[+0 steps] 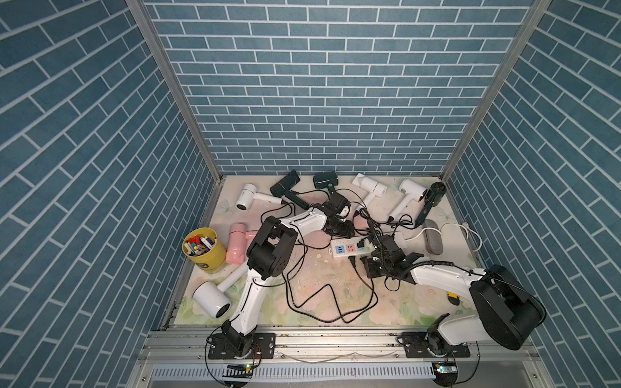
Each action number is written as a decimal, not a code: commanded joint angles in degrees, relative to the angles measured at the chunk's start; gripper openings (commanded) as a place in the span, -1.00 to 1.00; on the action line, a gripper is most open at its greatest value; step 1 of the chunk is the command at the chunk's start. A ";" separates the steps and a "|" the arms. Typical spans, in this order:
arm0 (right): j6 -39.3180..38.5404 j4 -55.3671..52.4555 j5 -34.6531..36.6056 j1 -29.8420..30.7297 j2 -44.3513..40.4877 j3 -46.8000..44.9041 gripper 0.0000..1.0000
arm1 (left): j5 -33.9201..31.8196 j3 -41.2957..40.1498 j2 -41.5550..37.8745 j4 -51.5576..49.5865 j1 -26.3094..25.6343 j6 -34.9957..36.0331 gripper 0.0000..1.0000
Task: Charge the blow dryers
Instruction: Insert the plug into the socket.
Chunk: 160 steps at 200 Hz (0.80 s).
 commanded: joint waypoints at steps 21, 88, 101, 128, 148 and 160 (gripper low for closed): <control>3.34 4.00 3.16 -1.37 0.32 1.98 -1.00 | 2.75 -6.01 -0.50 -0.03 -2.14 1.37 0.06; 4.37 4.79 2.15 -2.43 -2.23 2.21 -1.00 | 3.05 -8.78 -1.37 2.02 -3.59 1.67 0.02; 4.52 5.08 1.89 -2.56 -2.33 2.26 -1.00 | 2.98 -9.05 -1.40 2.30 -3.91 1.67 0.01; 4.55 5.30 1.79 -2.96 -2.58 2.34 -1.00 | 3.10 -9.63 -1.55 2.68 -4.43 1.70 0.00; 4.55 5.49 1.41 -3.32 -2.33 2.57 -1.00 | 3.18 -9.88 -1.57 2.85 -4.67 1.85 -0.01; 4.71 6.16 0.79 -3.40 -2.24 2.61 -1.00 | 3.17 -10.09 -1.57 2.96 -4.69 1.85 -0.02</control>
